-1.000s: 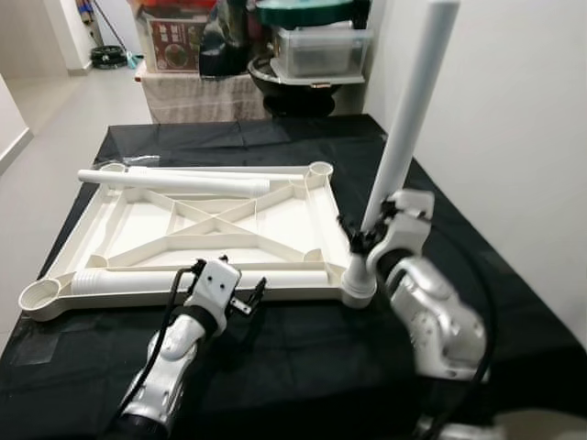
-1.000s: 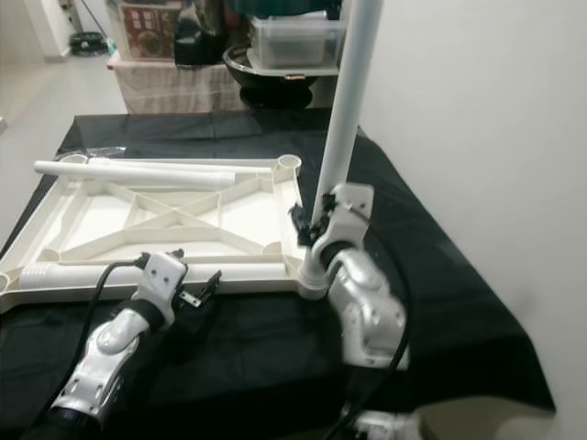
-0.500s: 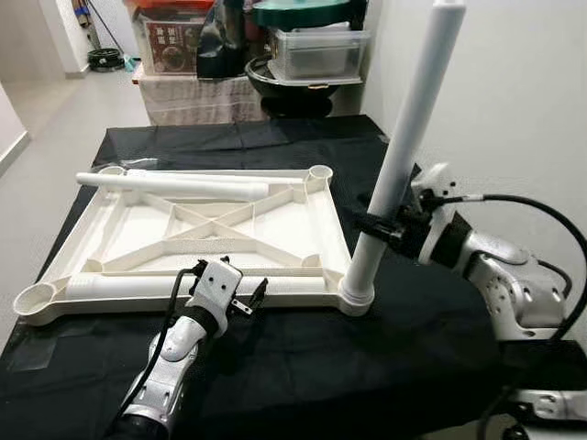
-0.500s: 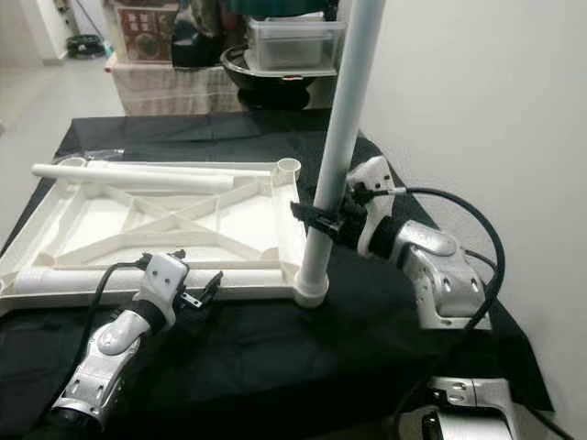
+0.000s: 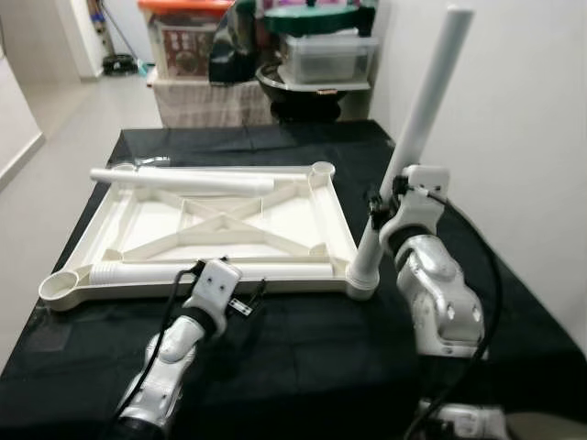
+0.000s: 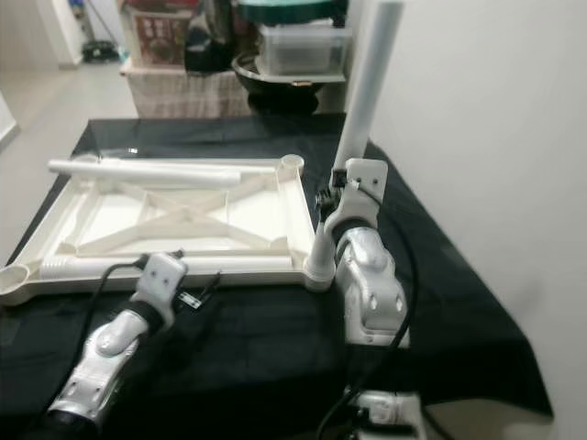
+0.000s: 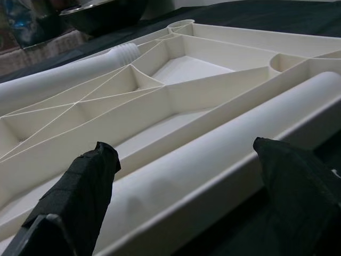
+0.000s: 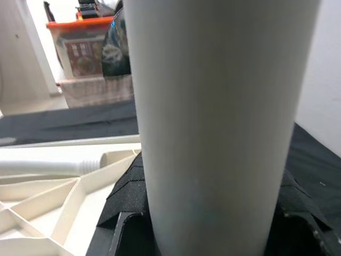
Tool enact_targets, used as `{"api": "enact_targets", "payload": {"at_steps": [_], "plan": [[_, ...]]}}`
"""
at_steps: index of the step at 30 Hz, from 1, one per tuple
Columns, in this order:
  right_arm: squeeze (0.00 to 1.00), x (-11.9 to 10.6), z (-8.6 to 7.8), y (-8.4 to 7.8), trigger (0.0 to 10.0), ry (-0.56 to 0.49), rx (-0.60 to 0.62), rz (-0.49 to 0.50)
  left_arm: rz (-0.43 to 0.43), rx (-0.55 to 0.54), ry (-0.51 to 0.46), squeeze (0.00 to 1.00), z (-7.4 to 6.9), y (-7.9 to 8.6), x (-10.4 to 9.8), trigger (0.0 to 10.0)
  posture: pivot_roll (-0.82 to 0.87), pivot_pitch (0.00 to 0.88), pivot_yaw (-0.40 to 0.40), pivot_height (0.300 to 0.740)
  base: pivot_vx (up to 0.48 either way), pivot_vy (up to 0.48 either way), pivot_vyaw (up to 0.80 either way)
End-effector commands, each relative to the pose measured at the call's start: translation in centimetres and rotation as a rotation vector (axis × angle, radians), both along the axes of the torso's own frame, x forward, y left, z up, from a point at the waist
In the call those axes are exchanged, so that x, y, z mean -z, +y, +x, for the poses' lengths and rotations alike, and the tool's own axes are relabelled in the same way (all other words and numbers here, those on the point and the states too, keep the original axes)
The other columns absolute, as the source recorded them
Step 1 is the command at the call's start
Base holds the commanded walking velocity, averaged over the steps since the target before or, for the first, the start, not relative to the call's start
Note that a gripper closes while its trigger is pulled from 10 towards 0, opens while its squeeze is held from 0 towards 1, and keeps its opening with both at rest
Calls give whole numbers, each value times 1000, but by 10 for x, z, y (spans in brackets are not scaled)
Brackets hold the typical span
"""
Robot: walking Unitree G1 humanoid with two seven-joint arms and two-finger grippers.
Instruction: Building children table
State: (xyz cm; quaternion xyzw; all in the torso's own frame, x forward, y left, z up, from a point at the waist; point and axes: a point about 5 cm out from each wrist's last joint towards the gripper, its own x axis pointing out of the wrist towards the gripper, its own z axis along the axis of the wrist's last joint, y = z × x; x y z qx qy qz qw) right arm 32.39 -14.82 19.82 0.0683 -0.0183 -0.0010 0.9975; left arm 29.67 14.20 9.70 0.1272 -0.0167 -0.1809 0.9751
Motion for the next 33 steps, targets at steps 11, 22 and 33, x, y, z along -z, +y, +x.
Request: {"api": "enact_targets", "payload": {"at_steps": [11, 22, 33], "plan": [[0, -30, 1, 1, 10000, -95, -704, -90, 2, 20, 10, 0, 3, -5, 0, 10000, -12, 0, -49, 740, 0, 0, 0], [0, -9, -13, -13, 0, -4, -1112, -319, 1, 15, 6, 0, 1, -3, 0, 10000, 7, 0, -67, 740, 0, 0, 0], [0, 14, 30, -27, 0, 170, -190, -141, 0, 14, 9, 0, -1, -2, 0, 10000, 9, 0, -65, 740, 0, 0, 0]]}}
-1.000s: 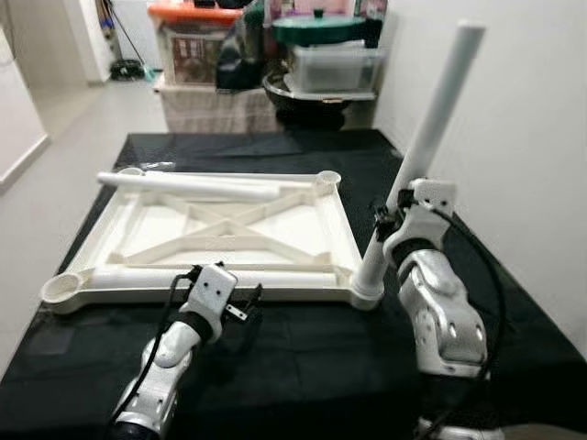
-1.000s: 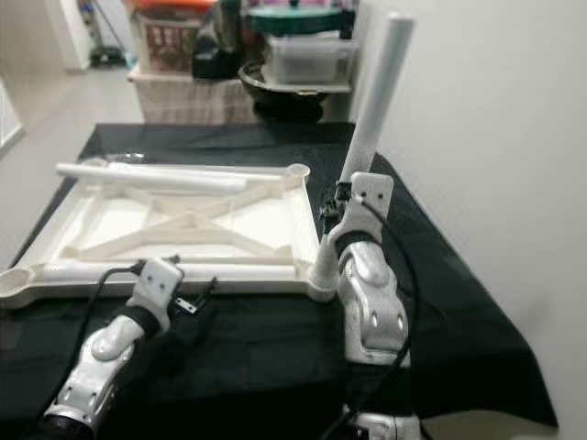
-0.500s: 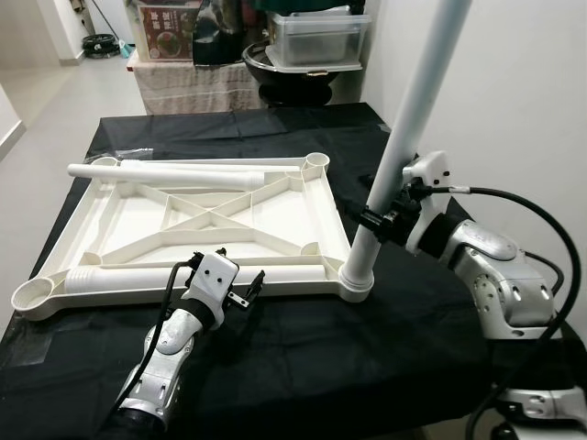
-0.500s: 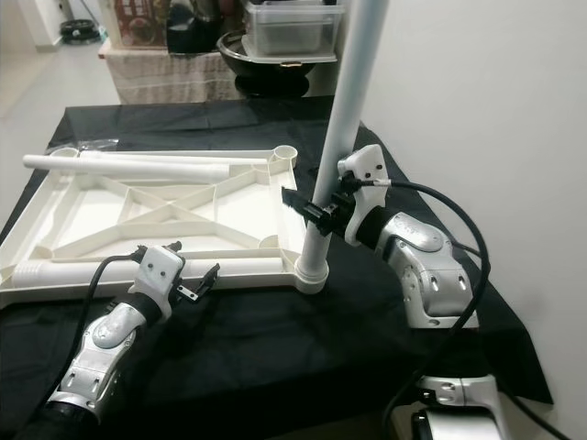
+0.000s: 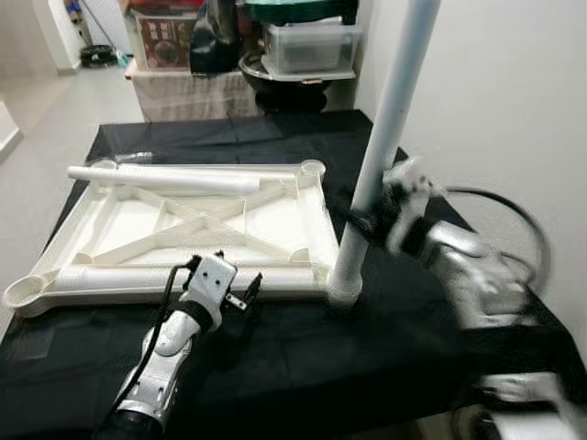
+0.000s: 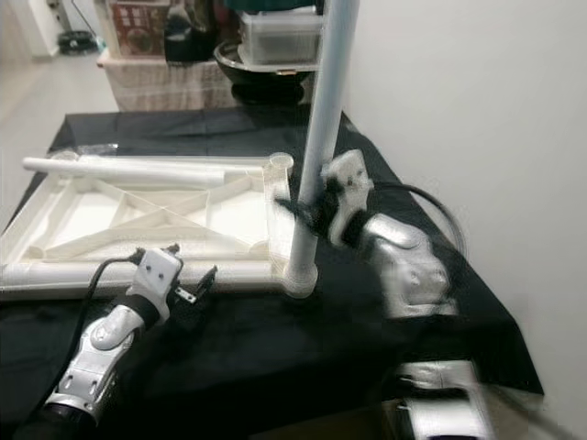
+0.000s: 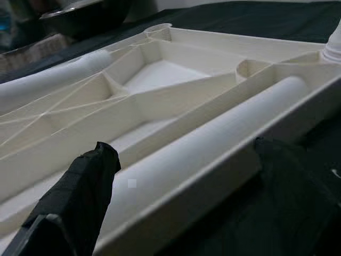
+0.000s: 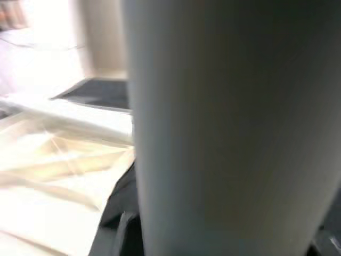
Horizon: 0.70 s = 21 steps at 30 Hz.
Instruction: Building children table
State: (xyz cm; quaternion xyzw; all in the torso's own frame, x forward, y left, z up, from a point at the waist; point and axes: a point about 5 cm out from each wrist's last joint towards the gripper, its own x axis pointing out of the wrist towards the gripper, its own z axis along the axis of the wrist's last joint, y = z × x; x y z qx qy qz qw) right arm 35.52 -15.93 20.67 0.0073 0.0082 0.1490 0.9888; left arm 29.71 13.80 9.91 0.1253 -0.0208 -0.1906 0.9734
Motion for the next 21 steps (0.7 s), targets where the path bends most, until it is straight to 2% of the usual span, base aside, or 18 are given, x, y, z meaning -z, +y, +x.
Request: {"api": "enact_targets", "payload": {"at_steps": [1, 2, 3, 4, 5, 6, 7, 8, 10, 11, 12, 13, 14, 15, 16, 18, 20, 21], "plan": [[0, 36, -9, -8, 0, 177, 241, -5, 5, -5, 14, 0, -1, 2, 2, 10000, 12, 0, -65, 740, 0, 0, 0], [0, 36, -9, -8, 0, 177, 241, -5, 5, -5, 14, 0, -1, 2, 2, 10000, 12, 0, -65, 740, 0, 0, 0], [0, 41, -20, 15, 10000, 182, 177, -12, 7, -3, 15, 0, -1, 3, 2, 10000, 12, 0, -65, 740, 0, 0, 0], [0, 41, -20, 15, 10000, 182, 177, -12, 7, -3, 15, 0, -1, 3, 2, 10000, 12, 0, -65, 740, 0, 0, 0], [0, 41, -31, 32, 10000, 178, 53, 14, 8, -2, 16, 0, -1, 3, 2, 10000, 2, 0, -55, 740, 0, 0, 0], [0, 41, -37, 42, 10000, 176, -26, 33, 9, -1, 16, 0, -1, 3, 2, 10000, 2, 0, -55, 740, 0, 0, 0], [0, 41, -37, 42, 10000, 176, -26, 33, 9, -1, 16, 0, -1, 3, 2, 10000, 2, 0, -55, 740, 0, 0, 0], [969, 36, -37, 40, 10000, 156, -71, 62, 9, -1, 16, 0, 0, 3, 2, 10000, -3, 0, -59, 740, 0, 0, 0], [1000, 33, -36, 35, 10000, 141, -80, 83, 8, -1, 15, 0, 1, 3, 2, 10000, -3, 0, -59, 740, 0, 0, 0], [1000, 17, -25, 22, 10000, 84, -134, 85, 5, -2, 12, 0, 2, 2, 1, 10000, -6, 0, -57, 740, 0, 0, 0], [1000, 17, -25, 22, 10000, 84, -134, 85, 5, -2, 12, 0, 2, 2, 1, 10000, -6, 0, -57, 740, 0, 0, 0], [0, 6, -20, 17, 10000, 54, -222, 80, 3, -1, 12, 0, 2, 1, 1, 10000, -9, 0, -57, 740, 0, 0, 0], [0, 6, -20, 17, 10000, 54, -222, 80, 3, -1, 12, 0, 2, 1, 1, 10000, -9, 0, -57, 740, 0, 0, 0], [0, -5, -19, 13, 10000, 8, -329, 52, 1, 0, 12, 0, 2, 0, 1, 10000, -11, 0, -54, 740, 0, 0, 0], [0, -5, -19, 13, 10000, 8, -329, 52, 1, 0, 12, 0, 2, 0, 1, 10000, -11, 0, -54, 740, 0, 0, 0], [0, -16, -23, 4, 10000, -32, -477, -3, 2, 3, 12, 0, 3, -1, 2, 10000, -4, 0, -59, 740, 0, 0, 0], [0, -15, -34, 2, 10000, -26, -600, -54, 3, 2, 7, 0, 4, 1, 0, 10000, -1, 0, -62, 740, 0, 0, 0], [0, -15, -34, 2, 10000, -26, -600, -54, 3, 2, 7, 0, 4, 1, 0, 10000, -1, 0, -62, 740, 0, 0, 0]]}}
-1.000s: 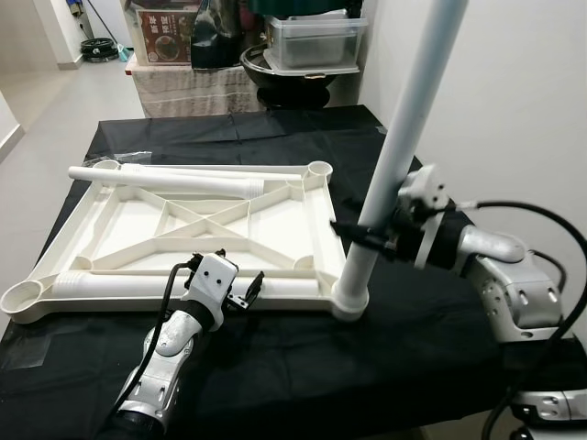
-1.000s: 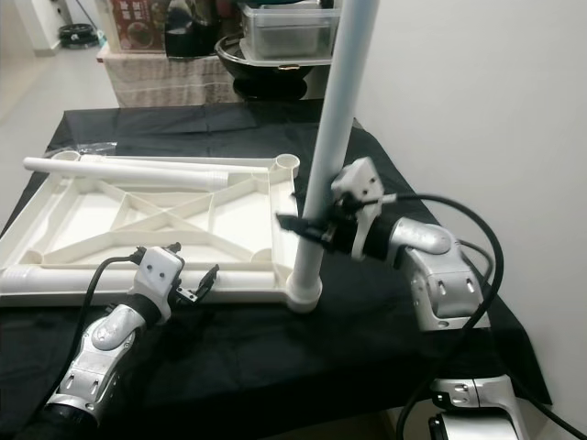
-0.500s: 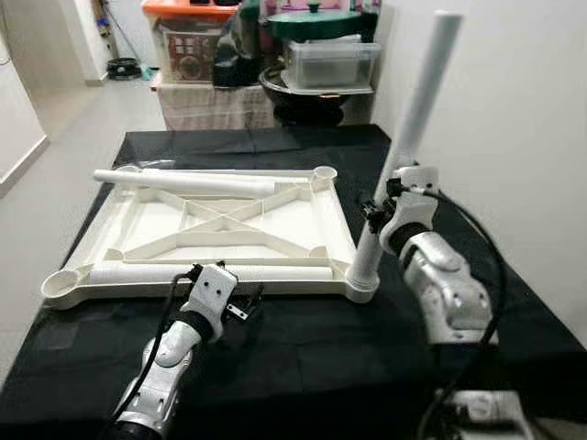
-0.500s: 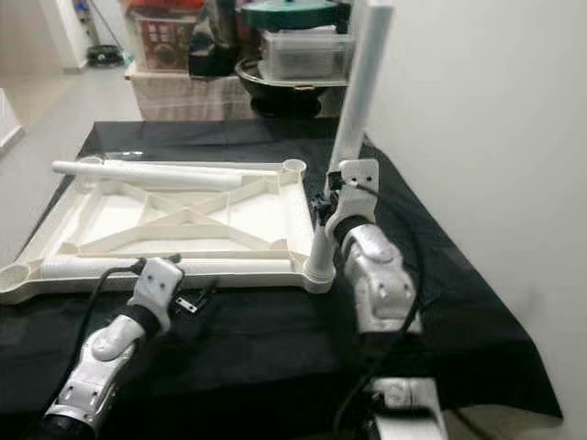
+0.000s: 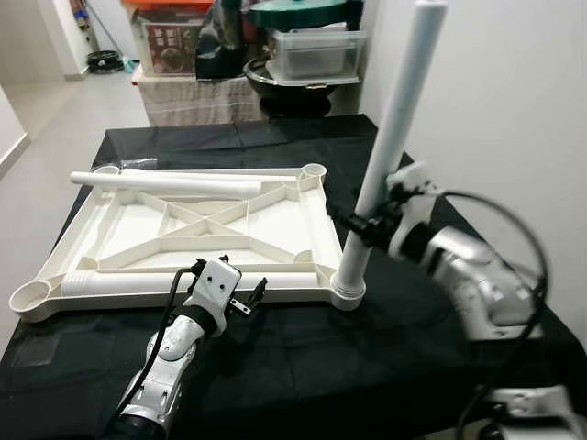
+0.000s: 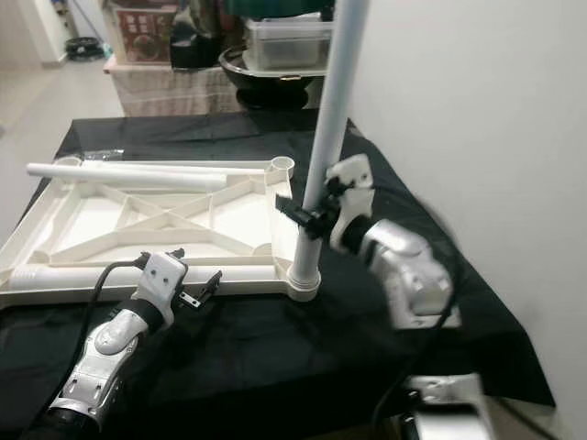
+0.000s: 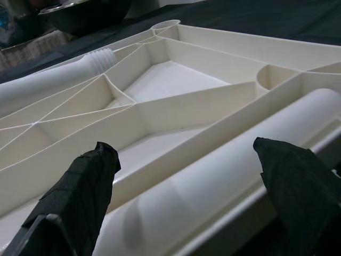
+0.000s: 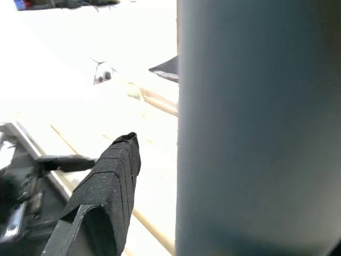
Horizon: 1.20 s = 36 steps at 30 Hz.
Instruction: Building children table
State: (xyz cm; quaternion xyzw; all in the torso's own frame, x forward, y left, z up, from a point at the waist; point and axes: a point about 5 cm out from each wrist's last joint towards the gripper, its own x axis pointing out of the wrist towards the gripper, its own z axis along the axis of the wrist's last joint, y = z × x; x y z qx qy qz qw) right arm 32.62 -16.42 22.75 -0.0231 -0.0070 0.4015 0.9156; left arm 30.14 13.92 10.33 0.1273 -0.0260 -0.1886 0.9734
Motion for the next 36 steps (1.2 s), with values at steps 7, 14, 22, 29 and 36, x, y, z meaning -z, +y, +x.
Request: {"api": "enact_targets", "payload": {"at_steps": [7, 14, 22, 29, 36], "plan": [[0, 33, -4, 11, 0, 127, -56, -99, 4, -3, 15, 0, -2, 2, 4, 10000, 15, 0, -73, 740, 0, 0, 0], [0, 86, 15, -17, 0, 407, 894, 10, 4, -2, 20, 0, -5, 1, 6, 10000, 13, 0, -70, 740, 0, 0, 0], [0, 92, -11, 14, 10000, 422, 818, 45, 5, 7, 20, 0, -3, 1, 5, 10000, -3, 0, -58, 740, 0, 0, 0], [0, 26, 12, 4, 10000, 188, 508, 249, -1, 16, 21, 0, -2, -3, 6, 10000, -15, 0, -52, 740, 0, 0, 0], [0, -12, 3, -1, 10000, -52, 140, 97, 0, 18, 24, 0, -2, -3, 6, 10000, -16, 0, -51, 740, 0, 0, 0]]}}
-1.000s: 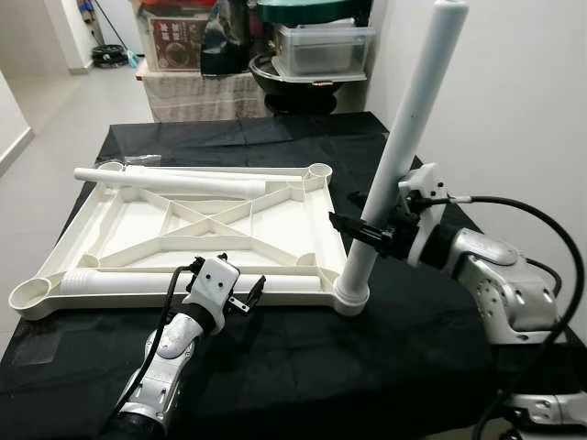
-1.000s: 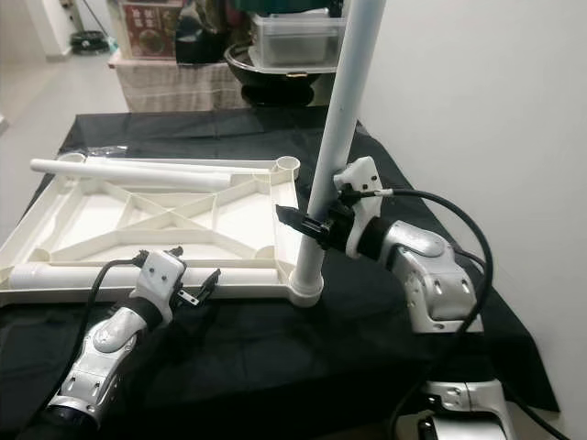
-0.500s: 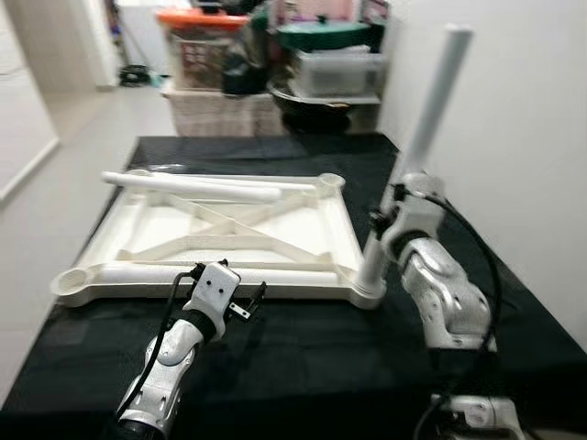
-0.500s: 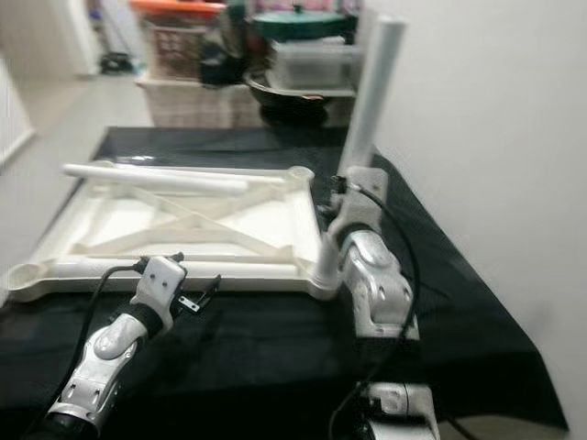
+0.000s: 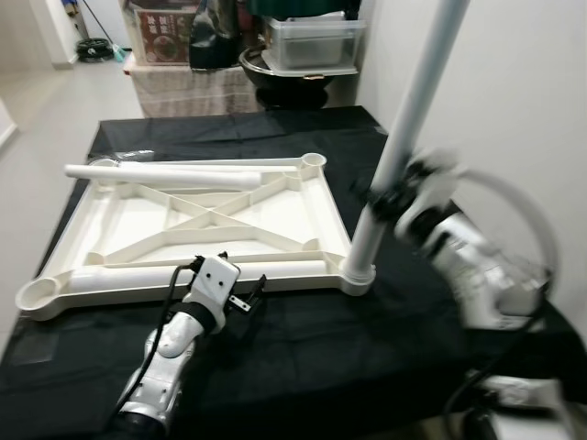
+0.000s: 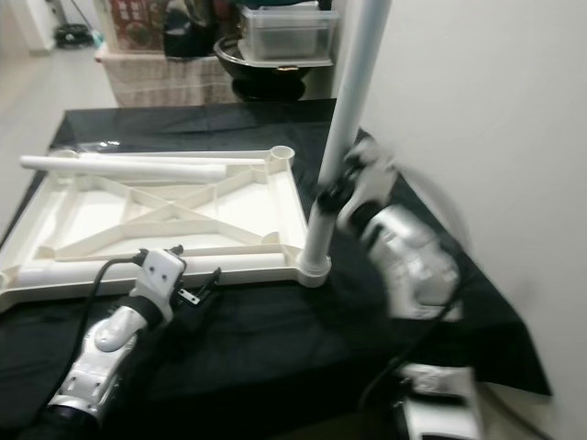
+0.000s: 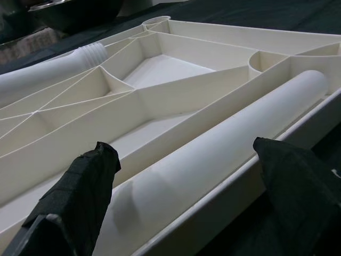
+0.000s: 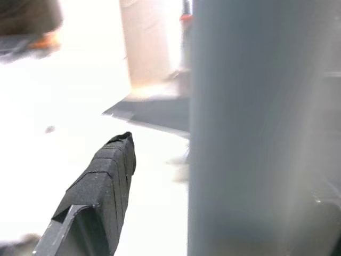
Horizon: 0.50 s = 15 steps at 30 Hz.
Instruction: Building children table
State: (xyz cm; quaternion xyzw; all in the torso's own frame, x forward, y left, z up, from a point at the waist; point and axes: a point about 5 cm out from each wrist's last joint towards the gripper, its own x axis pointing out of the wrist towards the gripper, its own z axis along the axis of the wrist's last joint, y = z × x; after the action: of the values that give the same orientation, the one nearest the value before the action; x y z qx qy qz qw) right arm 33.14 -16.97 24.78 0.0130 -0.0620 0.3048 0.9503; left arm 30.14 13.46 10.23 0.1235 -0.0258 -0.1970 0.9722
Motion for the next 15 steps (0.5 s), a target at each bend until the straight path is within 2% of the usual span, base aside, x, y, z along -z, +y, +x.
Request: {"api": "enact_targets", "payload": {"at_steps": [1, 2, 3, 4, 5, 6, 7, 8, 9, 11, 12, 13, 14, 15], "plan": [[0, 12, -7, 3, 10000, 25, -153, -92, 7, 1, 18, 0, -2, 1, 5, 10000, -14, 0, -53, 740, 0, 0, 0], [0, 12, -7, 3, 10000, 25, -153, -92, 7, 1, 18, 0, -2, 1, 5, 10000, -14, 0, -53, 740, 0, 0, 0], [0, 20, -14, 4, 3804, 48, -258, -158, 6, -2, 16, 0, -1, 2, 4, 10000, -4, 0, -63, 740, 0, 0, 0], [0, 20, -14, 4, 3804, 48, -258, -158, 6, -2, 16, 0, -1, 2, 4, 10000, -4, 0, -63, 740, 0, 0, 0], [0, 27, -19, 6, 0, 82, -350, -182, 6, -6, 15, 0, -1, 3, 4, 10000, -1, 0, -66, 740, 0, 0, 0], [0, 27, -19, 6, 0, 82, -350, -182, 6, -6, 15, 0, -1, 3, 4, 10000, -1, 0, -66, 740, 0, 0, 0], [0, 34, -23, 10, 0, 106, -402, -205, 6, -9, 15, 0, -2, 4, 4, 10000, 2, 0, -67, 740, 0, 0, 0], [0, 34, -23, 10, 0, 106, -402, -205, 6, -9, 15, 0, -2, 4, 4, 10000, 2, 0, -67, 740, 0, 0, 0], [0, 44, -22, 15, 0, 140, -378, -223, 7, -11, 16, 0, -3, 4, 5, 10000, 2, 0, -67, 740, 0, 0, 0], [0, 44, -22, 15, 0, 140, -378, -223, 7, -11, 16, 0, -3, 4, 5, 10000, 2, 0, -67, 740, 0, 0, 0], [0, 54, -14, 18, 0, 175, -260, -226, 7, -11, 18, 0, -4, 5, 5, 10000, 8, 0, -65, 740, 0, 0, 0], [0, 54, -14, 18, 0, 175, -260, -226, 7, -11, 18, 0, -4, 5, 5, 10000, 8, 0, -65, 740, 0, 0, 0], [0, 67, 3, 14, 0, 248, 40, -210, 9, -12, 19, 0, -4, 6, 5, 10000, 8, 0, -64, 740, 0, 0, 0], [0, 76, 12, 10, 0, 301, 241, -207, 10, -13, 20, 0, -5, 7, 5, 10000, 8, 0, -64, 740, 0, 0, 0]]}}
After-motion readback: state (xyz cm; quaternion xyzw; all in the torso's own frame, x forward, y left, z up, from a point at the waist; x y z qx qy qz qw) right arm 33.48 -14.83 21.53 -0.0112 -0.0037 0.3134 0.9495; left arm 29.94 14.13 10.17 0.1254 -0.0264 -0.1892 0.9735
